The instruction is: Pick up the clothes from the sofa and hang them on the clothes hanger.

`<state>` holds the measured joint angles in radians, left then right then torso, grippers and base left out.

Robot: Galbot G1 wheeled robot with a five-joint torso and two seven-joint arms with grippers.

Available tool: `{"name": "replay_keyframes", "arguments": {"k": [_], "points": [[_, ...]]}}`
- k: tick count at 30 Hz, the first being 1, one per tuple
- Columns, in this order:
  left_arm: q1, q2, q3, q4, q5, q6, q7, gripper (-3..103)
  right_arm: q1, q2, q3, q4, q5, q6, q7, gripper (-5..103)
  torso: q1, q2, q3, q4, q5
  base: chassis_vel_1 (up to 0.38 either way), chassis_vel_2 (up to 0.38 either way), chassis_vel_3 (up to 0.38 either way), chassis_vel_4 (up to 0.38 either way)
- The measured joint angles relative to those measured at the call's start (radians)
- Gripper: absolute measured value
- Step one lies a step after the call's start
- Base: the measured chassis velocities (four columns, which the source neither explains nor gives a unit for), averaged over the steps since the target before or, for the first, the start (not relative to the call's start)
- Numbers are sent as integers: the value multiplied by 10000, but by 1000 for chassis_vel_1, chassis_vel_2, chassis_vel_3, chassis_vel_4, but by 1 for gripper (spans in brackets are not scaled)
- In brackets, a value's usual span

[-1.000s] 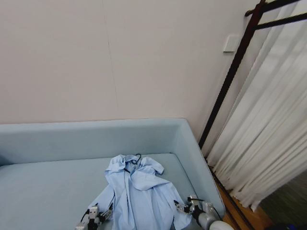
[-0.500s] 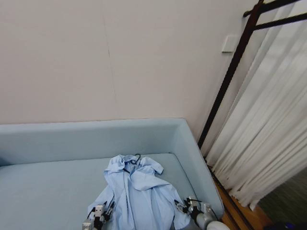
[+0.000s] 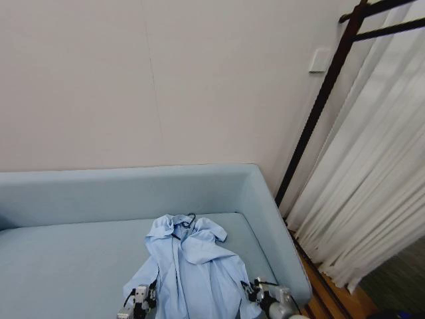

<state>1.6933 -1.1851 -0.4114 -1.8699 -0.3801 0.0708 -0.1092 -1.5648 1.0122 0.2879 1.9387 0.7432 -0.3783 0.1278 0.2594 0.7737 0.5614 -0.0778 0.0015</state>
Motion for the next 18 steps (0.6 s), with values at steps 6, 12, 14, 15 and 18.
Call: {"name": "replay_keyframes", "arguments": {"k": [6, 12, 14, 15, 18], "points": [[154, -127, -113, -26, 110, -107, 24, 0, -156, -2, -46, 229, -131, -6, -9, 0, 0, 0, 0, -1, 0, 0, 0, 0, 0], [197, -232, -235, -140, 194, 53, -416, 1, -120, 4, -104, 254, -216, -14, -7, 0, 0, 0, 0, -1, -1, 0, 0, 0, 0], [136, -237, -270, -198, 197, 218, -712, 12, -68, 7, -133, 228, -223, -18, 3, 0, 0, 0, 0, 0, 0, 0, 0, 0, 0], [3, -230, -274, -146, 184, 404, -923, 17, -28, 14, -163, 214, -223, -25, 21, 0, 0, 0, 0, -1, 0, 0, 0, 0, 0], [-253, -178, -264, 109, 139, 628, -1076, 28, 32, 27, -216, 190, -224, -42, 63, 0, 0, 0, 0, -1, 0, 0, 0, 0, 0]]}}
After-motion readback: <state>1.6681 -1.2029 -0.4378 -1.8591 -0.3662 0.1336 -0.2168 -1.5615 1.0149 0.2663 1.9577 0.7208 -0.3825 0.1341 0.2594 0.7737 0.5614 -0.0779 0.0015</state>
